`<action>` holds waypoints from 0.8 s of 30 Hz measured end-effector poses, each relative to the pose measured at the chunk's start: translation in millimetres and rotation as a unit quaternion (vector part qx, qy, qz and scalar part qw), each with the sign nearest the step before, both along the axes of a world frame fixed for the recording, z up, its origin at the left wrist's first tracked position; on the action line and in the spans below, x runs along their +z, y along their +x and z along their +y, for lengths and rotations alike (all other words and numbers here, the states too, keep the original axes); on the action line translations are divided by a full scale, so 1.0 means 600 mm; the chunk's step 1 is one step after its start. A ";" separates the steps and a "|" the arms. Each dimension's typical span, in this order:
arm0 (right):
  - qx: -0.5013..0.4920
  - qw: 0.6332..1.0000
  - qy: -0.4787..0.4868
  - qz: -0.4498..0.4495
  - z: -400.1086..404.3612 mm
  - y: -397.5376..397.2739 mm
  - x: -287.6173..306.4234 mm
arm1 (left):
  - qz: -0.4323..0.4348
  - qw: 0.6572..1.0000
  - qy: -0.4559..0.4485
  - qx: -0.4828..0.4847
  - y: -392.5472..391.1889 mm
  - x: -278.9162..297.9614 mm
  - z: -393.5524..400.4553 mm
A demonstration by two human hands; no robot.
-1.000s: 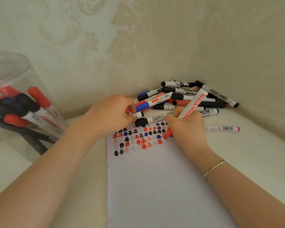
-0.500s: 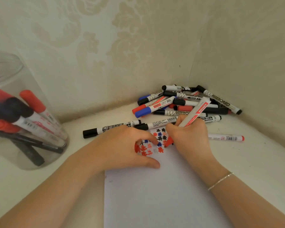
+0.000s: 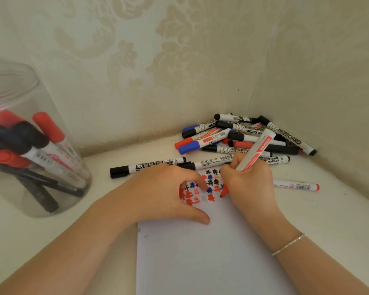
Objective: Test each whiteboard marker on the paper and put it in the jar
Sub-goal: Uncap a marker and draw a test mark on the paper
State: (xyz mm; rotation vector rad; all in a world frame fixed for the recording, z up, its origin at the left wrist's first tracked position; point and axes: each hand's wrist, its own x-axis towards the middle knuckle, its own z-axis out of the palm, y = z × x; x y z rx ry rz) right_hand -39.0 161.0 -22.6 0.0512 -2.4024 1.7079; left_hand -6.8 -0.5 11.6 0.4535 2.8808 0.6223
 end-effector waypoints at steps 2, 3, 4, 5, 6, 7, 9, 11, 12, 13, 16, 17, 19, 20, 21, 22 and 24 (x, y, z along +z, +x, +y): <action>-0.003 1.000 0.012 0.013 0.000 0.000 -0.001 | 0.003 1.000 -0.003 -0.001 0.000 0.000 0.000; -0.005 1.000 0.018 0.015 0.001 0.000 -0.001 | 0.003 1.000 -0.004 -0.001 0.000 -0.001 -0.001; -0.008 1.000 0.017 0.013 0.002 -0.001 -0.001 | 0.002 1.000 -0.005 -0.002 0.000 -0.001 -0.001; -0.011 1.000 0.008 0.006 0.004 -0.002 -0.001 | -0.001 1.000 -0.006 -0.004 0.000 0.000 -0.001; -0.014 1.000 -0.005 -0.002 0.005 -0.004 0.000 | -0.005 1.000 -0.008 -0.007 0.000 0.001 0.000; -0.015 1.000 -0.013 -0.010 0.007 -0.005 -0.001 | -0.010 1.000 -0.009 -0.011 0.000 0.001 0.000; -0.016 1.000 -0.010 -0.014 0.006 -0.005 -0.002 | -0.014 1.000 -0.007 -0.013 0.001 0.002 0.000; -0.014 1.000 0.003 -0.011 0.003 -0.004 -0.003 | -0.015 1.000 -0.004 -0.010 0.000 0.002 0.000; -0.013 1.000 0.007 -0.010 0.001 -0.004 -0.003 | -0.018 1.000 -0.004 -0.010 0.000 0.002 0.000; -0.010 1.000 0.009 -0.011 0.000 -0.002 -0.002 | -0.022 1.000 -0.003 -0.010 0.000 0.002 0.001; 0.003 1.000 0.013 -0.016 0.001 -0.002 0.000 | -0.028 1.000 0.002 -0.009 -0.001 0.002 0.002; 0.003 1.000 0.013 -0.017 0.002 -0.003 -0.001 | -0.030 1.000 0.003 -0.010 -0.001 0.002 0.002; -0.009 1.000 0.004 -0.017 0.005 -0.005 -0.003 | -0.033 0.999 0.006 -0.010 -0.001 0.002 0.002; -0.017 1.000 -0.003 -0.017 0.006 -0.006 -0.004 | -0.034 0.999 0.006 -0.011 -0.001 0.002 0.001; -0.025 1.000 -0.006 -0.014 0.006 -0.007 -0.004 | -0.035 0.999 0.006 -0.011 -0.001 0.002 0.001; -0.029 1.000 -0.004 -0.009 0.005 -0.006 -0.003 | -0.036 0.999 0.007 -0.011 0.000 0.002 0.001; -0.023 1.000 0.008 0.003 0.002 -0.002 -0.002 | -0.035 0.999 0.009 -0.008 0.000 0.003 0.001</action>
